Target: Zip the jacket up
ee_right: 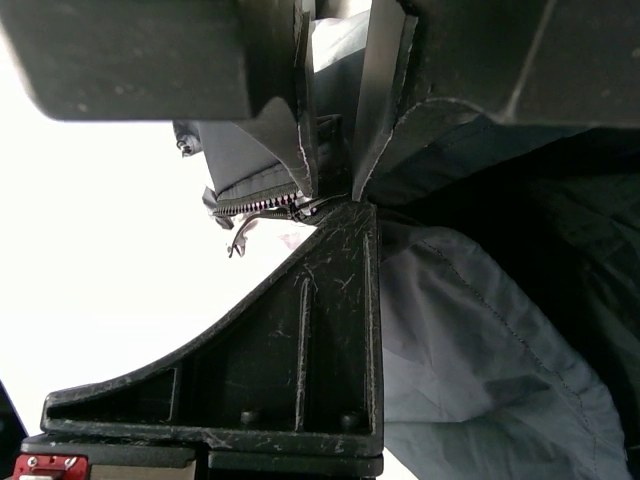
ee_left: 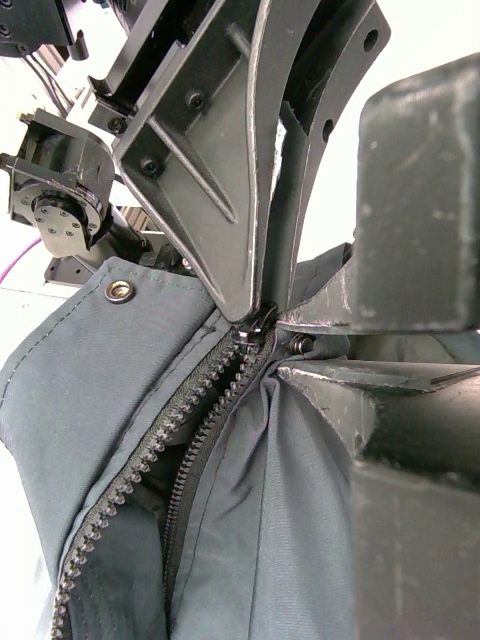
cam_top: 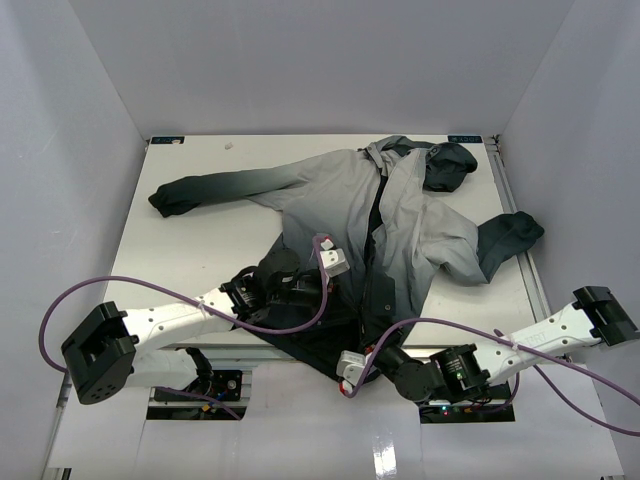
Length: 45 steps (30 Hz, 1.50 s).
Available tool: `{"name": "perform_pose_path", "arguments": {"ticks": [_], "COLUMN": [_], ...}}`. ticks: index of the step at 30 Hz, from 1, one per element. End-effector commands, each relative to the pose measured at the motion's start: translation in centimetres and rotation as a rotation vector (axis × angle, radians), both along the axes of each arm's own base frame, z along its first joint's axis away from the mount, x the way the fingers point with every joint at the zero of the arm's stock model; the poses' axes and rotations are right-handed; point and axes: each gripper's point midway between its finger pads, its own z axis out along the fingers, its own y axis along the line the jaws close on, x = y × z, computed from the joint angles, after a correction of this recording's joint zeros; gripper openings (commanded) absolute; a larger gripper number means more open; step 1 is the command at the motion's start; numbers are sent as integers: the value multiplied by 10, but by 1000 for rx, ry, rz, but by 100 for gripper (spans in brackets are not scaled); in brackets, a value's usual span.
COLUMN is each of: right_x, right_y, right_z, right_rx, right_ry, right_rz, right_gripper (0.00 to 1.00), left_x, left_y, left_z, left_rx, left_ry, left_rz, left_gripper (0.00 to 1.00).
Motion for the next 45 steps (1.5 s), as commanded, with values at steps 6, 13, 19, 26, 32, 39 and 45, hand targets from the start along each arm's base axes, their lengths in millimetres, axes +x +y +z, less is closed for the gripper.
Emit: {"name": "perform_pose_path", "arguments": {"ticks": [6,13,19,26,32,39,45], "right_x": [5,4,6,7,6,1,-1], "right_y": [-3,-3,-5,-6,-5,2,3], "right_z": [24,29,30,36,36,24,22], "right_rx": [137,157,174,200,202,190,202], "right_ry": [24,32,36,33,34,56,75], "right_rz": [-48,-43,-53,-63,-59,-21,-6], "right_gripper": [27,15,8,8,8,18,20], "left_x": [-11,-11,-12,-12,-11,-11,-12], "left_y": [-4,-4,-4,-4,-4,-4,-4], "left_z": [16,16,16,16,16,16,17], "left_rx": [-36,-36,-37,-38,-38,-38,-40], "left_ry": [-6,-5,-5,-6,-7,-7,-8], "left_rz": [-59,-62,-65,-66,-64,-64,-66], "left_gripper": [0,0,0,0,0,0,0]}}
